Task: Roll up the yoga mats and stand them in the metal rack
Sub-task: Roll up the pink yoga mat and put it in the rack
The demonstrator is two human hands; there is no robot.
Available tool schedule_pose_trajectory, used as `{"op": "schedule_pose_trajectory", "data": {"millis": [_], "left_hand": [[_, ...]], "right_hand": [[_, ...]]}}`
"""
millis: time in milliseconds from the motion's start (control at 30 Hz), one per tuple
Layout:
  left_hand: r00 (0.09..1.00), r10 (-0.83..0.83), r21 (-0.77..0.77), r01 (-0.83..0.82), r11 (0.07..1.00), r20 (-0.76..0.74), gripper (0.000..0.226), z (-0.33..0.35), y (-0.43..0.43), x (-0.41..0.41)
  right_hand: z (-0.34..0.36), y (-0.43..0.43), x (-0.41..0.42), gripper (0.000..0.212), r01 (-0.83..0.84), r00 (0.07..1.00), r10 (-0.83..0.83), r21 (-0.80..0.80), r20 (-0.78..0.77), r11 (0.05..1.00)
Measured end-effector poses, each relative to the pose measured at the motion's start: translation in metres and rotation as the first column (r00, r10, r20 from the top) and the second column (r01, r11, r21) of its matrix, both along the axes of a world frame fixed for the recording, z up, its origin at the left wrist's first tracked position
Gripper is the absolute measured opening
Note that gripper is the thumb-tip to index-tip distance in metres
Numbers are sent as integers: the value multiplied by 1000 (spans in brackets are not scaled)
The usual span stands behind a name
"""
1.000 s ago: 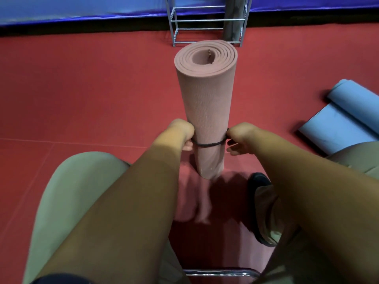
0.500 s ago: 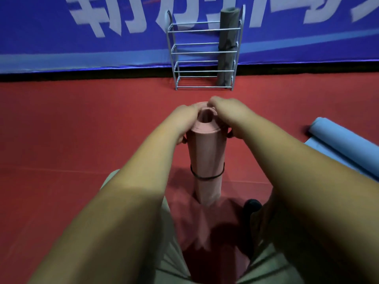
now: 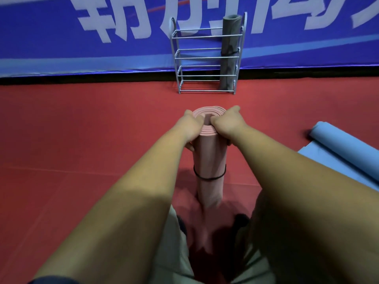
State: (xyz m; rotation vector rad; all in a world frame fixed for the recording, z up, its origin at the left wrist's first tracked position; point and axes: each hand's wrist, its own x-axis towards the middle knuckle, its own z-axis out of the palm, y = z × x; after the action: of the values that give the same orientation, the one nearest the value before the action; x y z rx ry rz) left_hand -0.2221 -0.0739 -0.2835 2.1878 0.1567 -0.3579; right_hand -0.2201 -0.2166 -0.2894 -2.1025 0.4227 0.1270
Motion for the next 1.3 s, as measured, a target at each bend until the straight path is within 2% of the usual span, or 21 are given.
{"op": "schedule_pose_trajectory", "data": {"millis": [67,133,267,333,500,667,767,833,1033,1133,1200,1300], "left_hand": [[1000,-7,-23,6,1000,-28,49,-1,1,26],[998,-8,-67,4,998,-63,52,-5,3,60],[991,-26,-151,6,988,-132,51,-13,5,136],[983,-12,-153,-17,988,-184,45,-17,4,177],[947,18,-97,-51,994,-322,45,-31,0,263],[913,59,-115,-114,987,-404,49,-30,-3,288],[892,101,-132,-176,976,-440,54,-24,-10,290],[879,121,-109,-191,976,-462,55,-16,-18,286],[824,148,10,-171,985,-546,92,-12,-38,255],[789,90,-11,-122,992,-608,84,7,-45,235],[772,23,-11,-39,999,-635,85,27,-50,228],[765,14,54,28,998,-644,76,62,-61,228]], "right_hand": [[-1,0,25,99,24,1000,-24,21,-19,999],[-2,0,60,93,23,999,-22,47,-31,999],[0,-1,132,45,-51,987,53,17,-150,999],[-1,-1,170,31,-70,974,73,24,-212,997],[-15,-1,259,38,-122,924,120,18,-362,992],[-22,-5,295,34,-142,887,136,19,-441,990],[-16,-14,291,30,-26,902,41,40,-429,999],[-8,-20,282,44,17,900,2,39,-435,999],[24,-45,242,57,26,824,22,77,-566,997],[35,-58,224,40,15,742,87,147,-665,989],[47,-67,216,39,-13,706,144,191,-694,982],[80,-75,213,40,-65,701,198,215,-685,975]]}}
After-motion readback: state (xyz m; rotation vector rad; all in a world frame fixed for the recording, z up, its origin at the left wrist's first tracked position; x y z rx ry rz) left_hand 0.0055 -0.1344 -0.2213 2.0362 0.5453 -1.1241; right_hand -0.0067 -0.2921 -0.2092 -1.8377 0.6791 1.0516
